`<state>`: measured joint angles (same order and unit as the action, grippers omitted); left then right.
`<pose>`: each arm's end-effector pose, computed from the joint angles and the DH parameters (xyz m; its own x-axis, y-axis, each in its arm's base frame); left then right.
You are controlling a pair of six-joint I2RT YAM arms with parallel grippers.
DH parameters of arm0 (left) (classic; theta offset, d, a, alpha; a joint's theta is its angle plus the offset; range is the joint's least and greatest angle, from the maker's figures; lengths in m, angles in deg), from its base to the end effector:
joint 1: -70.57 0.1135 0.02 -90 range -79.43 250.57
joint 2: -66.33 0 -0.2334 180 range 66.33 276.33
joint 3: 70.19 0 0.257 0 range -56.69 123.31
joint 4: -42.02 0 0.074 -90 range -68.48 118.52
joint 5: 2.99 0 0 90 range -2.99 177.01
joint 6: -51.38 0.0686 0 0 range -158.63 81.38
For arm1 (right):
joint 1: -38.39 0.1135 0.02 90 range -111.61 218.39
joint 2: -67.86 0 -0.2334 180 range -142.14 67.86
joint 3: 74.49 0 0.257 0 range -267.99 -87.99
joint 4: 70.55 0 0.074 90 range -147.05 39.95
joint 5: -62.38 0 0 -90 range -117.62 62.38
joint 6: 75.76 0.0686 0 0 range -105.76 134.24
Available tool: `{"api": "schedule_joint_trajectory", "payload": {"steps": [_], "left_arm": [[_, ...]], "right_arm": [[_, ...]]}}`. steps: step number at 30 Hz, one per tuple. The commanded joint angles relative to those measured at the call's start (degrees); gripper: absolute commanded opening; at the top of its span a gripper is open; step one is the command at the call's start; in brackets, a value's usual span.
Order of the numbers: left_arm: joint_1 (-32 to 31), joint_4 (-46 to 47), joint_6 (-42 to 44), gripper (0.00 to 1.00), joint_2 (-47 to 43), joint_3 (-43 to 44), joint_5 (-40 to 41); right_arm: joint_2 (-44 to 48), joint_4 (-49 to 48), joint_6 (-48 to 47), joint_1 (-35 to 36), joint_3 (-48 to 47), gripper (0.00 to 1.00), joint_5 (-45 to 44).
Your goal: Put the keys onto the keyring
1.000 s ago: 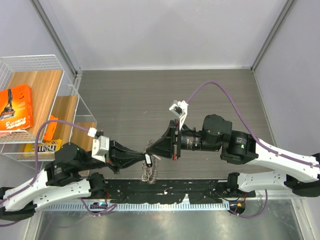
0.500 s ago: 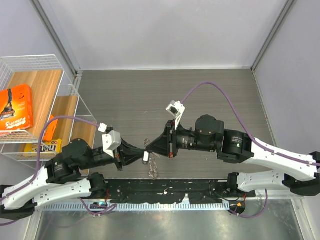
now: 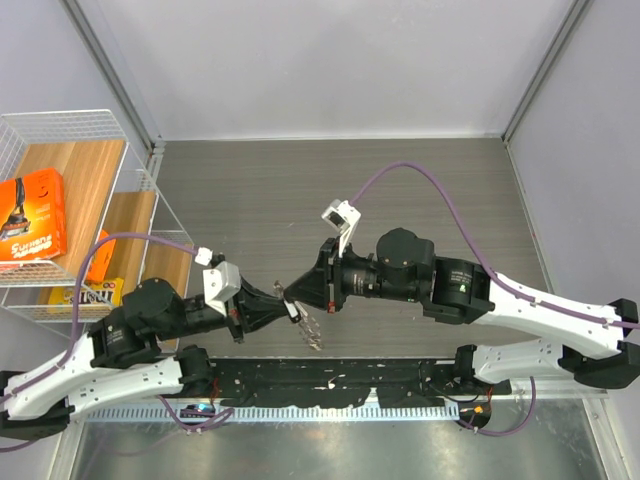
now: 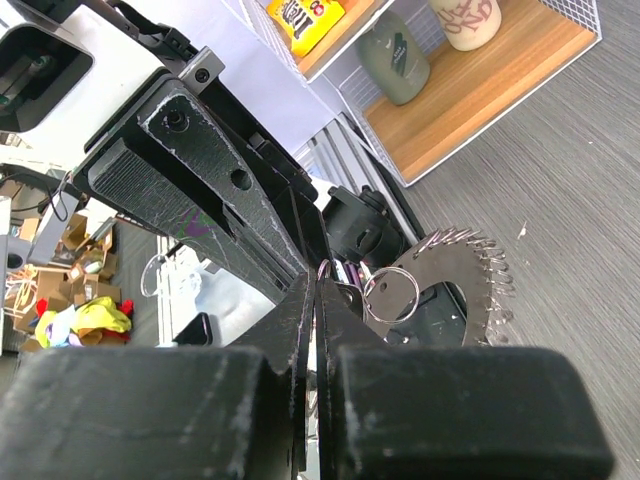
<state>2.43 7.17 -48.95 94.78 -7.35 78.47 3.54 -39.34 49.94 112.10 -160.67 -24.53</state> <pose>0.0534 -0.1604 0.3687 -0.1774 -0.0340 -0.9835 0.9568 0.2280 -0.1805 0.0800 0.2871 0.3964 -0.6050 0.0070 -0.7962 -0.7639 0.2770 0.5829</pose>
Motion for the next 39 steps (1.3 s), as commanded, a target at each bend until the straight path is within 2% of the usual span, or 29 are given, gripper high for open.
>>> {"api": "schedule_joint_trajectory", "payload": {"steps": [1, 18, 39], "left_arm": [[0.0, 7.3, -0.2, 0.00, -1.3, 1.1, 0.7], [0.0, 5.3, 0.8, 0.00, -4.1, 0.3, 4.8], [0.1, 6.0, -0.5, 0.00, -6.1, 1.1, 1.2]], "right_arm": [[-1.3, -1.4, -0.5, 0.3, -1.7, 0.05, 2.0], [0.3, -0.3, -1.9, 1.4, -0.2, 0.06, 7.9], [0.1, 1.1, -3.7, 1.4, 0.2, 0.06, 6.3]]}}
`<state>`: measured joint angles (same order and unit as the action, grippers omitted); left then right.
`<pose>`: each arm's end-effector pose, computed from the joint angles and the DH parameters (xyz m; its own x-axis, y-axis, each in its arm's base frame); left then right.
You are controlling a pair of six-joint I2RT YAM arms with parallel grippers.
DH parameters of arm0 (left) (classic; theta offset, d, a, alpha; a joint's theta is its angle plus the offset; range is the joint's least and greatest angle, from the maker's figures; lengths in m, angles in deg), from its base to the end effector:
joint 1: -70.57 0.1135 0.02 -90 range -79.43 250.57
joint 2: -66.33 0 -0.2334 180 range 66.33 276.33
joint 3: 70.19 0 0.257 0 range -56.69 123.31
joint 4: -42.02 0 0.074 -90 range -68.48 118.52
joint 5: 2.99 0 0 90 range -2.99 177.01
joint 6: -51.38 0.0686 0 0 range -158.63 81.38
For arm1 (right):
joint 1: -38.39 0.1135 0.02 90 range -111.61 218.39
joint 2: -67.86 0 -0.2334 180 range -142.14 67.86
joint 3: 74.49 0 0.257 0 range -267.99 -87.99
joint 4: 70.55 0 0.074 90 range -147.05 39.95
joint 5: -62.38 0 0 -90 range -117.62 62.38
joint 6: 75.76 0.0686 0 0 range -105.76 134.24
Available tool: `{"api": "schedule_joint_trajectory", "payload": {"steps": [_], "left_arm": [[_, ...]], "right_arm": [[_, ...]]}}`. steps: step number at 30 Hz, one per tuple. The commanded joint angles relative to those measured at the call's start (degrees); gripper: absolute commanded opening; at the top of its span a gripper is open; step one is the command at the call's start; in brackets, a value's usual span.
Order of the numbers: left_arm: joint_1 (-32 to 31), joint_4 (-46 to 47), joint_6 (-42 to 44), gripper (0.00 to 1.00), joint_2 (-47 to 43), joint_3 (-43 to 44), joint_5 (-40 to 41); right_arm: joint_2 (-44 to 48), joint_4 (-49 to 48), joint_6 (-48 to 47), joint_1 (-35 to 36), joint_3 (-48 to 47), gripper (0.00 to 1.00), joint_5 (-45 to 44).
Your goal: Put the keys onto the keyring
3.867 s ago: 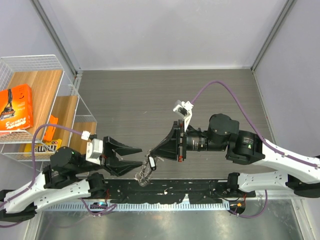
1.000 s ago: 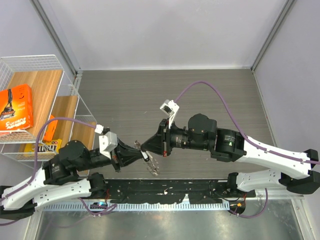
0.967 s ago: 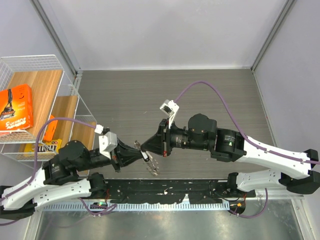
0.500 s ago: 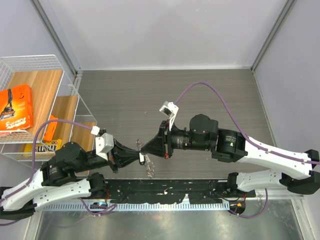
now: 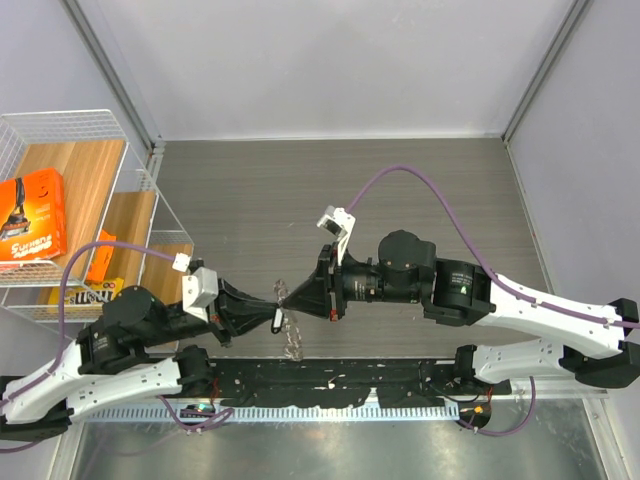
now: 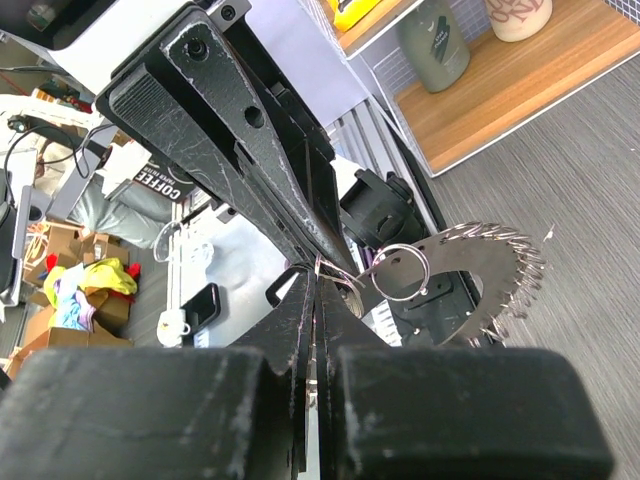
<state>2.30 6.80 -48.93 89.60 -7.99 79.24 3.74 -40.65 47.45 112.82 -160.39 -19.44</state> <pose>0.0459 -0.1402 0.3764 -0.1501 -0.1024 -0.9834 0.9590 0.2269 -0.1700 0.0704 0.2890 0.3988 -0.5747 -0.0426 -0.8173 -0.8086 0.1833 0.5590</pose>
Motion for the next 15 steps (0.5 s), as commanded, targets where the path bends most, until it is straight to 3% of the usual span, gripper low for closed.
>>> {"api": "schedule_joint_trajectory", "payload": {"steps": [1, 15], "left_arm": [[0.2, 6.1, -0.7, 0.00, -0.6, 1.9, 0.2], [0.2, 6.1, -1.6, 0.01, 1.3, 3.8, -2.3]], "right_arm": [[0.0, 2.5, -1.1, 0.7, -0.1, 0.05, 1.2], [-1.0, 4.3, -2.3, 1.0, -1.4, 0.06, -0.6]]}}
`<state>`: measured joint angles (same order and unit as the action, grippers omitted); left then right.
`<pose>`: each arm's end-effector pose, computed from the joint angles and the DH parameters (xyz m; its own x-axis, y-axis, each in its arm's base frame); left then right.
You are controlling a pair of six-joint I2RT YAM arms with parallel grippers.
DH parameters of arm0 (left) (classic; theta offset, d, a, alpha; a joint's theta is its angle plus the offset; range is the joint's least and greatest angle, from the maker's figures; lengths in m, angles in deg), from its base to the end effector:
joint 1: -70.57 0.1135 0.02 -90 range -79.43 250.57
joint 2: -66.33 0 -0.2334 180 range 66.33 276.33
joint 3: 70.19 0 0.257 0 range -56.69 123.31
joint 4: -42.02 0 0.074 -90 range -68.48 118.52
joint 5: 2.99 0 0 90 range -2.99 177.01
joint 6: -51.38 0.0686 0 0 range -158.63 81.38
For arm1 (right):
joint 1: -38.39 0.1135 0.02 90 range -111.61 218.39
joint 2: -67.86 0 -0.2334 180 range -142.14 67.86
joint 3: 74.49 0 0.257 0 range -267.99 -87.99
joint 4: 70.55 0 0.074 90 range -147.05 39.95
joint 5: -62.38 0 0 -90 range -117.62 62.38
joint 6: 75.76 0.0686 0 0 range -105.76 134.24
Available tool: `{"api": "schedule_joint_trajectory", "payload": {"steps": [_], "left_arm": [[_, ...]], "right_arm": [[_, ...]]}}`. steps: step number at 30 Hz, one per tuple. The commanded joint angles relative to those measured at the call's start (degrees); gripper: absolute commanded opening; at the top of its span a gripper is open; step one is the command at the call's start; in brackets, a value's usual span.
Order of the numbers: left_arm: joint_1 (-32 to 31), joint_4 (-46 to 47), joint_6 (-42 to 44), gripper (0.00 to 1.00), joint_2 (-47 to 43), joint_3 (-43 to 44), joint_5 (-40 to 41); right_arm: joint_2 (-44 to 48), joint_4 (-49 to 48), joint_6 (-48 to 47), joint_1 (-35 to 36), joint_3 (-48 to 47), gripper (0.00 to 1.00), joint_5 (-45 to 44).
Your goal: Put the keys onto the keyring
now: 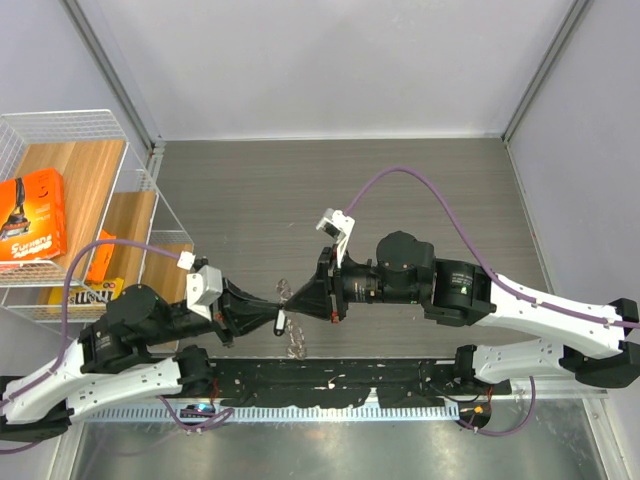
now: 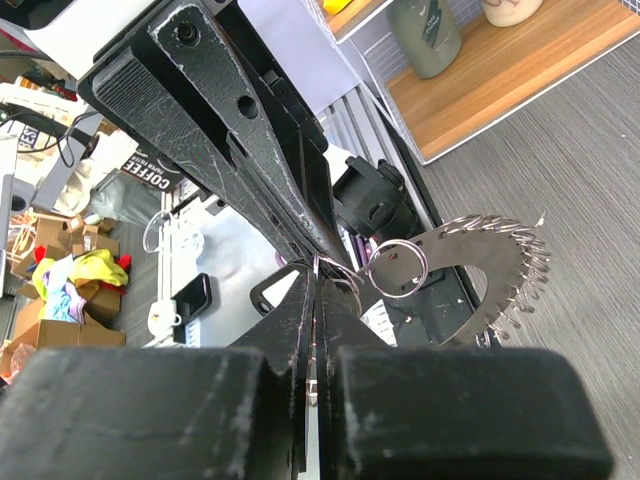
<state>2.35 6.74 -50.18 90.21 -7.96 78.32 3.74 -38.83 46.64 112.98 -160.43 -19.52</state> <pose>0.0459 -0.1429 0.3750 -0.1757 -0.0941 -0.9799 0.9582 0.2121 -0.1922 0.0695 0.2884 0.3946 -0.5697 -0.0707 -0.8188 -0.8125 0.1980 0.5483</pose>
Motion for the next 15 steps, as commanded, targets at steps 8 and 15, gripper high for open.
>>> {"api": "schedule_joint_trajectory", "payload": {"steps": [8, 15], "left_arm": [[0.2, 7.6, 0.0, 0.00, 1.4, 3.0, -1.9], [0.2, 8.6, 0.5, 0.00, 1.4, 2.0, -1.4]], "right_arm": [[-2.6, 4.5, -2.5, 1.3, -3.8, 0.06, -2.1], [-2.3, 4.7, -3.0, 1.4, -4.9, 0.06, -3.0]]}}
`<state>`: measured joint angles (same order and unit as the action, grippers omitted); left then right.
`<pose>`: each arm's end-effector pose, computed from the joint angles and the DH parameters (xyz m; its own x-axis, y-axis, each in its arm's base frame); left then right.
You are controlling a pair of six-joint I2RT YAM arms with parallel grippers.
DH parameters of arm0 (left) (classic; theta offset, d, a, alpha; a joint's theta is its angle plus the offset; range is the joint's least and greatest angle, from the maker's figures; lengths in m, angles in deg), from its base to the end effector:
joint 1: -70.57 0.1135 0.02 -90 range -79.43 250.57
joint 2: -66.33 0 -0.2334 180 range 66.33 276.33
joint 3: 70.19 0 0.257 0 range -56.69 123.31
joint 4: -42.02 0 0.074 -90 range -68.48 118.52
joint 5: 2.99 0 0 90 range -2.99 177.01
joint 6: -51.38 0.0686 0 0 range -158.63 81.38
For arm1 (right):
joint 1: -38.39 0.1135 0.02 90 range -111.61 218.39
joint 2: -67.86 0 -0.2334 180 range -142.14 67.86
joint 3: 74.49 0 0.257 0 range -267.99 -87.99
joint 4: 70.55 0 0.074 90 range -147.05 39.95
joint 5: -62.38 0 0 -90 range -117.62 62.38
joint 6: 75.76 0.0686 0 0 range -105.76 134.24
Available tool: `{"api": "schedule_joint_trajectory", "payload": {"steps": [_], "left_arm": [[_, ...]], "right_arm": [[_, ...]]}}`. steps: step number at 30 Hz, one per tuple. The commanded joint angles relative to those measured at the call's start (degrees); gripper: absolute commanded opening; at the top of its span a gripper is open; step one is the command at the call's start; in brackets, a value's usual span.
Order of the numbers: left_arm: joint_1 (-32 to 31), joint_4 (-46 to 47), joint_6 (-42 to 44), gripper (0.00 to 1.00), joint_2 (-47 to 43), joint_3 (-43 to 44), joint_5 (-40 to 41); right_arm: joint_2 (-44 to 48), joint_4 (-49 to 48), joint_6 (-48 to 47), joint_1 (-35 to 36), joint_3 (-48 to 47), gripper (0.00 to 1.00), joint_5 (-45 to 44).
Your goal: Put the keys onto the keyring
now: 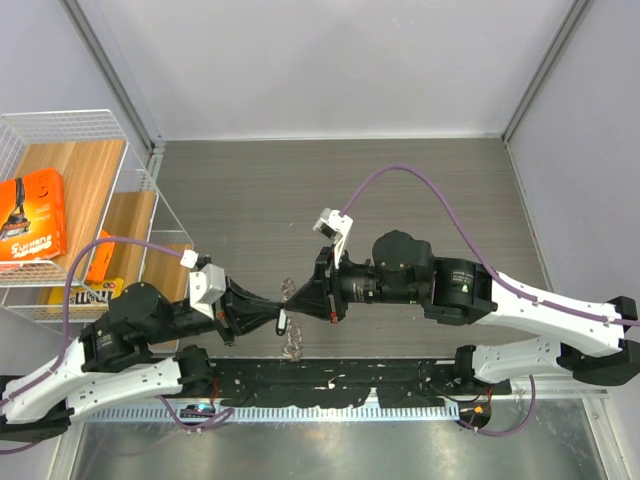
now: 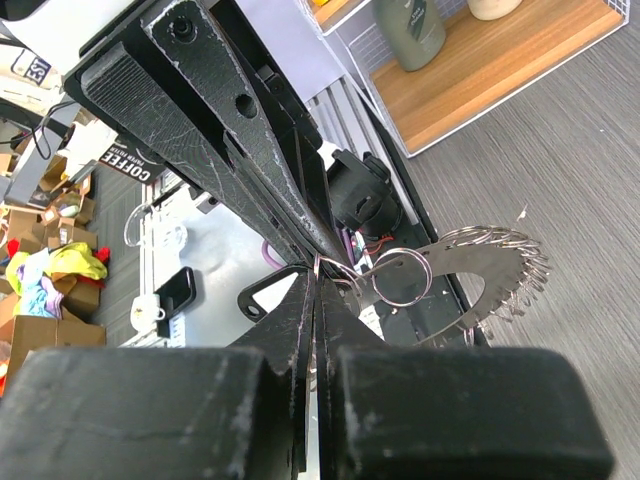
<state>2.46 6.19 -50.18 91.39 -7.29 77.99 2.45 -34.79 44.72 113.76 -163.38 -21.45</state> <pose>0.0471 -0.1462 0.3750 -0.1825 -0.0765 -0.9802 0.9577 0.2118 -0.1949 0.0680 0.2898 0.3979 -0.5477 -0.1015 -0.8305 -0.8246 0.2332 0.5153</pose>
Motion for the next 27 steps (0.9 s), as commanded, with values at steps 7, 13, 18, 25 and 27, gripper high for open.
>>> {"api": "schedule_joint_trajectory", "payload": {"steps": [7, 13, 18, 25, 27], "left_arm": [[0.1, 10.6, 0.7, 0.00, -0.4, 0.2, -1.2], [0.0, 11.5, 0.8, 0.00, -0.7, -0.5, -1.4], [0.1, 12.4, 1.0, 0.00, -1.9, -1.3, -1.5], [0.1, 12.8, 1.2, 0.00, -2.7, -1.9, -1.6], [0.1, 13.2, 1.2, 0.00, -2.9, -2.1, -1.7]], "right_arm": [[-1.9, 1.2, -1.3, 0.7, -3.4, 0.06, 0.0], [-3.0, 1.0, -1.1, 1.0, -3.8, 0.06, 0.8], [-2.8, 1.2, -1.1, 1.1, -4.1, 0.13, 0.8], [-2.4, 1.9, -1.2, 1.2, -4.1, 0.18, 0.2], [-2.1, 2.4, -1.3, 1.3, -4.4, 0.21, 0.1]]}}
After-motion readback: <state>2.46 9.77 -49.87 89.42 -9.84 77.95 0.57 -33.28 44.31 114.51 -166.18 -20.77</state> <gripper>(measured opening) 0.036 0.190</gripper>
